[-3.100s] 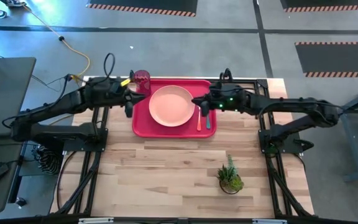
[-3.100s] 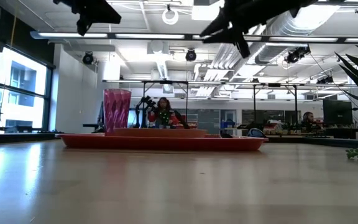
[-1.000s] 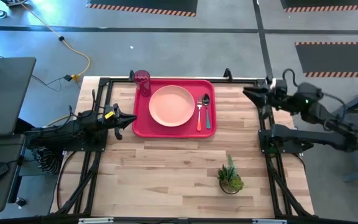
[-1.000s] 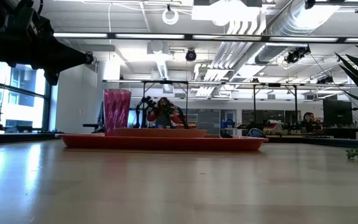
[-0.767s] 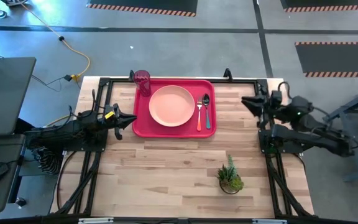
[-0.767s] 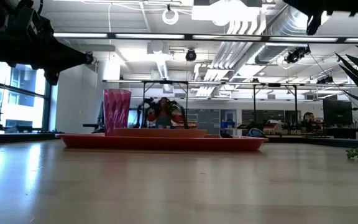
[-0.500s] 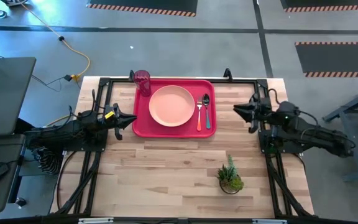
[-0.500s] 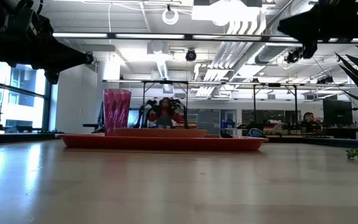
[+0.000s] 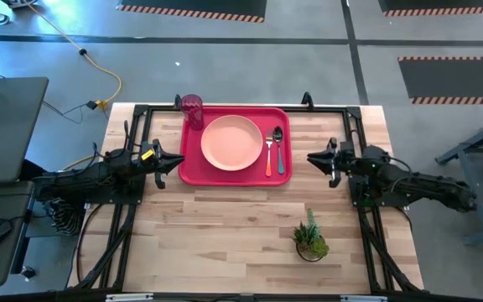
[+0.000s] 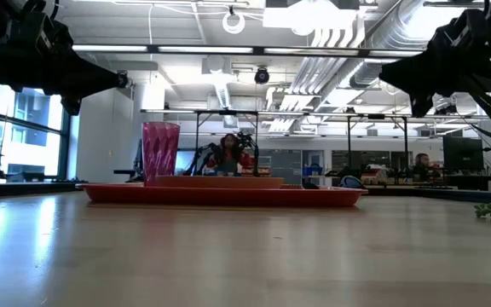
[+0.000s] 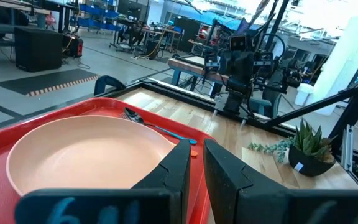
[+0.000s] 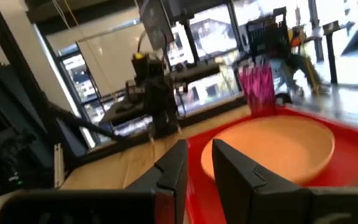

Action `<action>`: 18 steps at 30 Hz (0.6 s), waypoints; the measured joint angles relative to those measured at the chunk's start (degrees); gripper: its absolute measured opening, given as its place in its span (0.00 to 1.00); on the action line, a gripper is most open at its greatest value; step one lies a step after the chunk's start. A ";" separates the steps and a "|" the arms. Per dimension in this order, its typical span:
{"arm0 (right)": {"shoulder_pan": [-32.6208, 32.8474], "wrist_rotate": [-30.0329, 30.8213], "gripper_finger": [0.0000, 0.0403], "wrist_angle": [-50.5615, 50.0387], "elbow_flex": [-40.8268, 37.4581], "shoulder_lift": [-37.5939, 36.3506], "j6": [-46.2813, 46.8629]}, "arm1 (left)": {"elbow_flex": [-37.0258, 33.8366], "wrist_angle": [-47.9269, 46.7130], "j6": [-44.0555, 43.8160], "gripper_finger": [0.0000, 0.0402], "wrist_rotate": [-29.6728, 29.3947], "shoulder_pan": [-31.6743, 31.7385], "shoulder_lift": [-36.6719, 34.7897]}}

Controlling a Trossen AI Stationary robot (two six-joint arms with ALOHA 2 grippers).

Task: Pick and place plate/cup/fork/spoon on tray
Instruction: Return to Home Position

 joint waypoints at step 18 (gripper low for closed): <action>1.05 0.85 0.17 -9.62 -0.05 0.04 0.72 | 0.02 0.02 -0.42 0.09 0.00 0.02 0.02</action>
